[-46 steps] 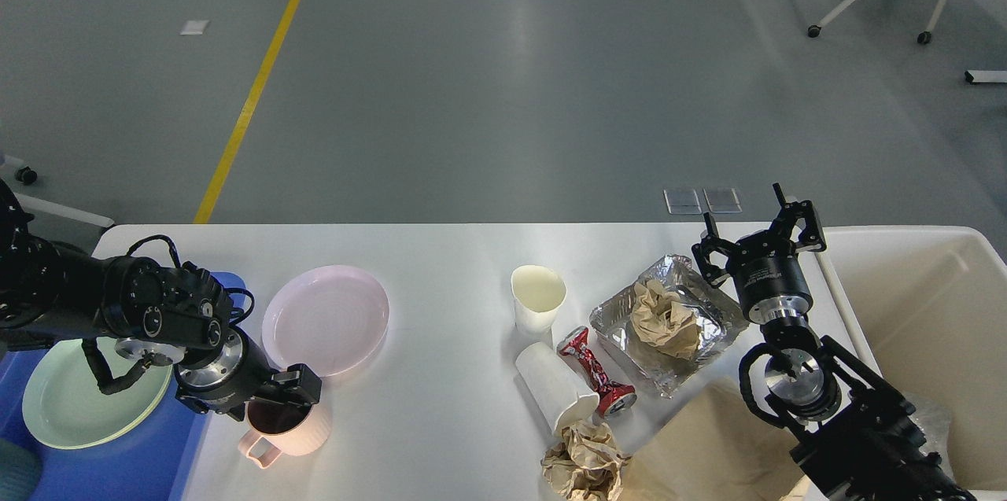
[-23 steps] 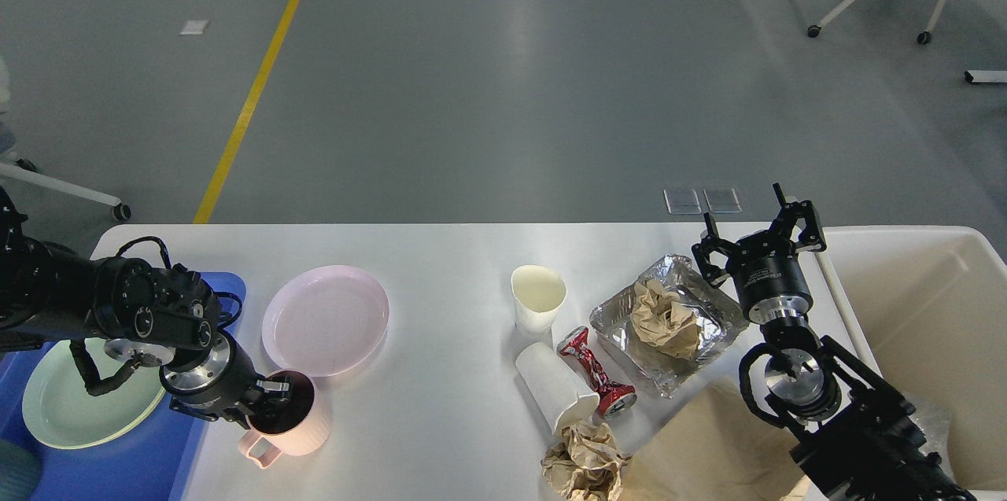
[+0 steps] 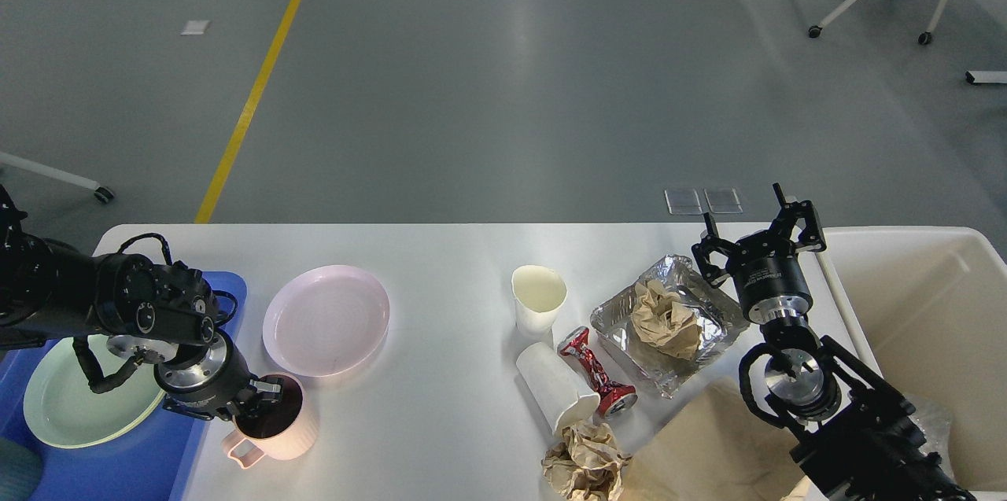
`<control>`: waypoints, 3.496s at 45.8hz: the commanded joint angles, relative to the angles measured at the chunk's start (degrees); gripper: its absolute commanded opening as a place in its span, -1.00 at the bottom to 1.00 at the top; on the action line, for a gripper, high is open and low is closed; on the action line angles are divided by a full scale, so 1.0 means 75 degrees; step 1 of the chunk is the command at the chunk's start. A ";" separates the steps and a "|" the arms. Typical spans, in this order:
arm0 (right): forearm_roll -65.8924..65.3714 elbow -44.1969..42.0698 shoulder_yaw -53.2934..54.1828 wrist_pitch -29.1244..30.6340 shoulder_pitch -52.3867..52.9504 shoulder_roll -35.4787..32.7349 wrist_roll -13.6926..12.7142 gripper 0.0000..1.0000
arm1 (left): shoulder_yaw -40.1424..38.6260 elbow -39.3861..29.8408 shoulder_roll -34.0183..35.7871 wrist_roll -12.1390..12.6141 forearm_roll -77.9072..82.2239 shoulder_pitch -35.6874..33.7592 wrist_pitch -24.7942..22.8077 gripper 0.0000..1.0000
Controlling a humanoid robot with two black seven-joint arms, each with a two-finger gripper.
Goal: Tidy desktop
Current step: 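Lift the pink mug and lower it into the blue tray, then open the left gripper and raise it away from the tray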
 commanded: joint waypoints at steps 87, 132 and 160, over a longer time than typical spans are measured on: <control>0.0007 0.0000 0.0000 0.0000 0.0000 0.0000 0.0000 1.00 | 0.1717 -0.1211 0.3936 -0.0464 0.1126 -0.3738 -0.2923 -1.00; -0.0005 0.0000 0.0000 0.0000 0.0001 0.0000 0.0000 1.00 | -0.1542 0.0536 0.4477 -0.0815 0.2815 0.1420 -0.1036 -0.93; 0.0007 0.0000 0.0000 0.0000 0.0001 0.0000 0.0000 1.00 | -0.1425 0.0454 0.4407 -0.0745 0.2721 0.1362 -0.1118 0.90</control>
